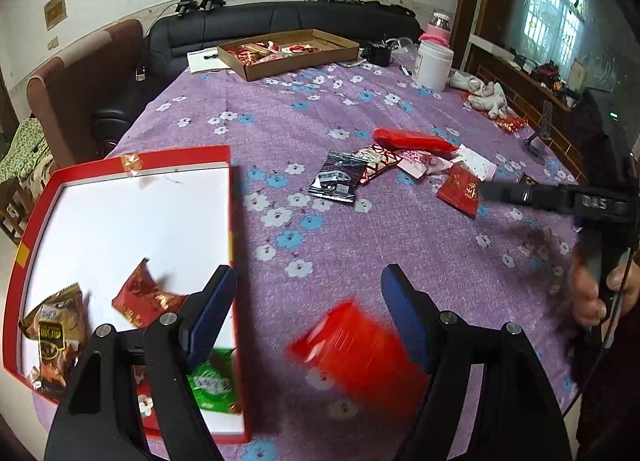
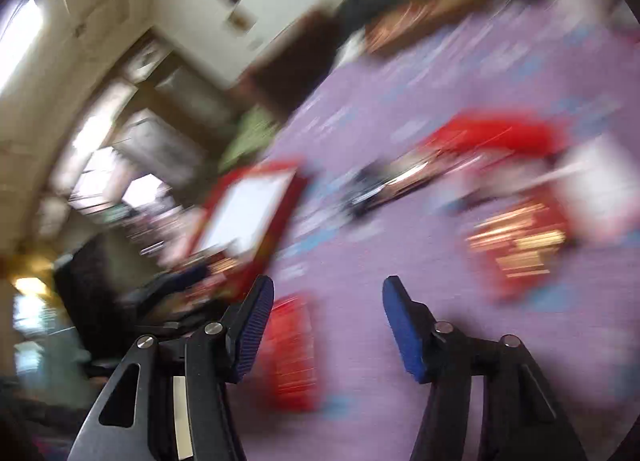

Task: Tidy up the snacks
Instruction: 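Move both grippers back over the table toward remaining snacks, then grasp red rectangular pack with left gripper while right grasps brown chocolate bar, then release red pack into tray with left gripper while right drops chocolate bar there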

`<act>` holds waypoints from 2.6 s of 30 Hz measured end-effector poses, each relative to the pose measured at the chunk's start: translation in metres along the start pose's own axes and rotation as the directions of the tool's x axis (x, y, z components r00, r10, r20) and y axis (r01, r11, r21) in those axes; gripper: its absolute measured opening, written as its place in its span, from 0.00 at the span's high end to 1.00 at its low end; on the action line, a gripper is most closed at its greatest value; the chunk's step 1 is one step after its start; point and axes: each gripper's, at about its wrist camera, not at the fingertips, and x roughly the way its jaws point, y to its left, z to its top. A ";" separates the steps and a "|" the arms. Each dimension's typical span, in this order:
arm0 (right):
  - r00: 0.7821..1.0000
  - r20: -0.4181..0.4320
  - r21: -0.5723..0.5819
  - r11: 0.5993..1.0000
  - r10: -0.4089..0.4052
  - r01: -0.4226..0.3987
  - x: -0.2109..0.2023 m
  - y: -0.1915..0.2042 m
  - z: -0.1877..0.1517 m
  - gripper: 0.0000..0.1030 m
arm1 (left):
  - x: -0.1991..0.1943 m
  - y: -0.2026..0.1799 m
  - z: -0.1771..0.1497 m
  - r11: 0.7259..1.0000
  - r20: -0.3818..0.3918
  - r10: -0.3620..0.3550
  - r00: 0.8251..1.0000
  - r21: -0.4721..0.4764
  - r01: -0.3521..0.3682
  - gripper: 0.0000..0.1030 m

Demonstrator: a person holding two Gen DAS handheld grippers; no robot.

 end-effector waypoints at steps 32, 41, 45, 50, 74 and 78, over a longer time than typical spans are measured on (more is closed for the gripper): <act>0.855 -0.060 -0.001 0.857 -0.515 0.516 -0.040 -0.146 0.003 0.58 | 0.017 -0.032 -0.038 0.902 -0.398 0.136 0.907 -0.330 -0.280 0.27; 0.869 -0.044 0.028 0.869 -0.493 0.494 -0.044 -0.148 0.002 0.61 | 0.040 -0.049 -0.042 0.896 -0.381 0.198 0.903 -0.304 -0.324 0.22; 0.882 -0.045 0.018 0.882 -0.469 0.470 -0.043 -0.144 0.001 0.62 | 0.037 -0.059 -0.042 0.923 -0.324 0.201 0.924 -0.254 -0.289 0.35; 0.892 -0.039 0.004 0.892 -0.451 0.452 -0.040 -0.138 0.000 0.63 | 0.031 -0.084 -0.044 0.959 -0.250 0.210 0.945 -0.135 -0.248 0.56; 0.987 -0.155 -0.052 0.998 -0.050 0.043 -0.036 0.027 -0.071 0.65 | -0.023 -0.066 -0.064 0.998 -0.116 -0.062 0.991 -0.023 0.060 0.57; 0.983 -0.182 -0.133 0.991 -0.022 -0.002 -0.015 0.082 -0.060 0.66 | -0.045 -0.025 -0.060 0.999 -0.065 -0.013 0.998 -0.034 0.011 0.57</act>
